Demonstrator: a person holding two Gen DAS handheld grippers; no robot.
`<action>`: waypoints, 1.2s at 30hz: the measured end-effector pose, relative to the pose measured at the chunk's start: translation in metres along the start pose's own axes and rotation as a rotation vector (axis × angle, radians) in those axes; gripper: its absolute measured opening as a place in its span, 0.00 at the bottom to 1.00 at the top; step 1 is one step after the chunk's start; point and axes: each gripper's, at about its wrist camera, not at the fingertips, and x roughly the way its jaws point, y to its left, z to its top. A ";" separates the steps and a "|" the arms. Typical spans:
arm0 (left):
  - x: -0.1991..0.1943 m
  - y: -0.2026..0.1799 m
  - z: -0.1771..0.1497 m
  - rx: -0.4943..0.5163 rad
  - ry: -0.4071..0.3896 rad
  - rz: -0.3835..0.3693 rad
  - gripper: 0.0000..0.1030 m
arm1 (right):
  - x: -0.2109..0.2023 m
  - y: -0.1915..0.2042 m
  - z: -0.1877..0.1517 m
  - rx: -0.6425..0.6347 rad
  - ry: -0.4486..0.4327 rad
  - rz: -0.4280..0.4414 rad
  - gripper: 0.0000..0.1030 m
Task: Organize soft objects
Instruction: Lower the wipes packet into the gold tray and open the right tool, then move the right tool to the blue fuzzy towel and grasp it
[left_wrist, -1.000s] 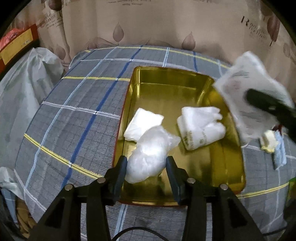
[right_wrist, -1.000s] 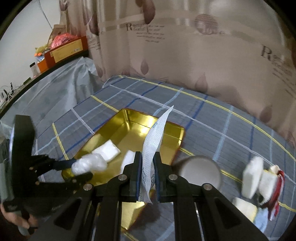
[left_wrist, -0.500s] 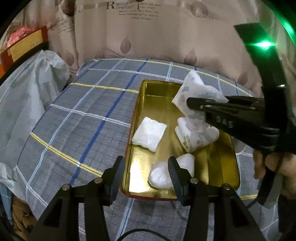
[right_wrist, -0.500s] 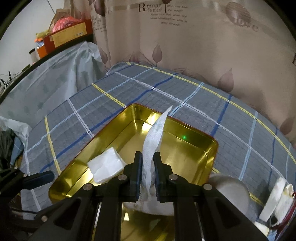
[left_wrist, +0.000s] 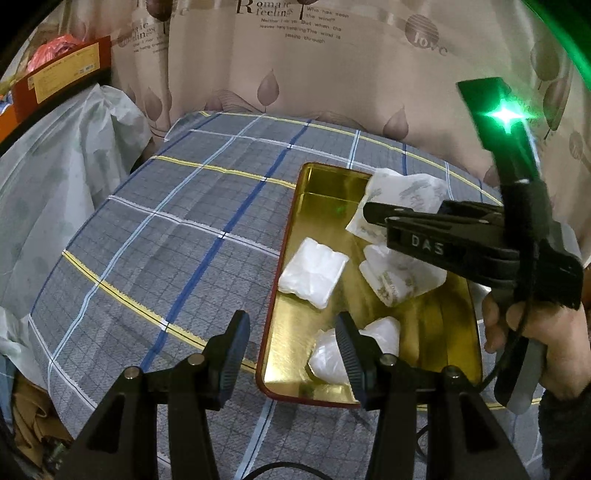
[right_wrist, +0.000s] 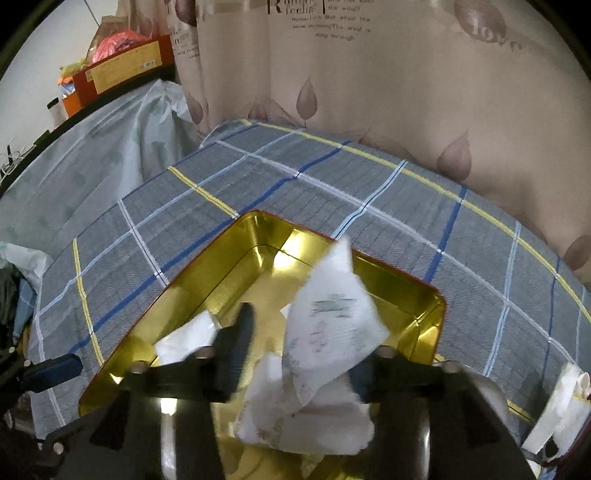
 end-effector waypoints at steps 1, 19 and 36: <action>0.000 0.000 0.000 0.001 0.001 0.001 0.48 | -0.004 0.000 -0.001 0.000 -0.011 -0.001 0.48; -0.001 -0.008 -0.003 0.044 -0.013 0.038 0.48 | -0.123 -0.057 -0.076 0.072 -0.126 -0.094 0.55; -0.003 -0.017 -0.005 0.079 -0.020 0.049 0.48 | -0.163 -0.205 -0.196 0.391 0.001 -0.323 0.55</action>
